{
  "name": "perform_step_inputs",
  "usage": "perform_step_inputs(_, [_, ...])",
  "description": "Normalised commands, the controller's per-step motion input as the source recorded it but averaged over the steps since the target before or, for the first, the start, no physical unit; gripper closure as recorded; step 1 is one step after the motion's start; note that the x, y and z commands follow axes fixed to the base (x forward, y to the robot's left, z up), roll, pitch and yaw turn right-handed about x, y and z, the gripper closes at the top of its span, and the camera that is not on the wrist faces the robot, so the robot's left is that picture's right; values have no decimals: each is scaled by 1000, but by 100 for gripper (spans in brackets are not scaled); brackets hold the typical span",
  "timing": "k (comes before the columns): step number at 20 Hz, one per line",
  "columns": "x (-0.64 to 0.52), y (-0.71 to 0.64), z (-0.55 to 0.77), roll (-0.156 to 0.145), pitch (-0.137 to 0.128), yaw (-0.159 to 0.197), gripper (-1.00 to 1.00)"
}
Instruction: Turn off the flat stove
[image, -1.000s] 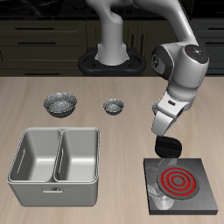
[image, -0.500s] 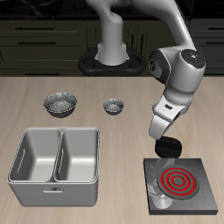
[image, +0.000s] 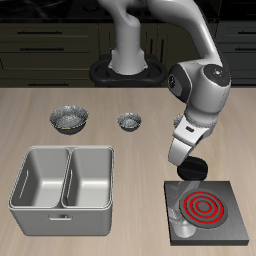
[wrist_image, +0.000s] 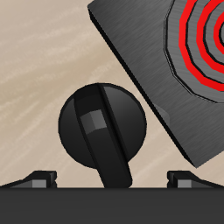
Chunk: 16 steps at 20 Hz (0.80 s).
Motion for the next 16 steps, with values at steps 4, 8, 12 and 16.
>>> perform_step_inputs(4, [-14,-45,-170,3,25,3,-100])
perform_step_inputs(8, [-16,-21,-216,2,30,29,-100])
perform_step_inputs(12, [21,-68,-104,-9,15,4,-100])
perform_step_inputs(16, [37,-63,-92,-5,14,11,-100])
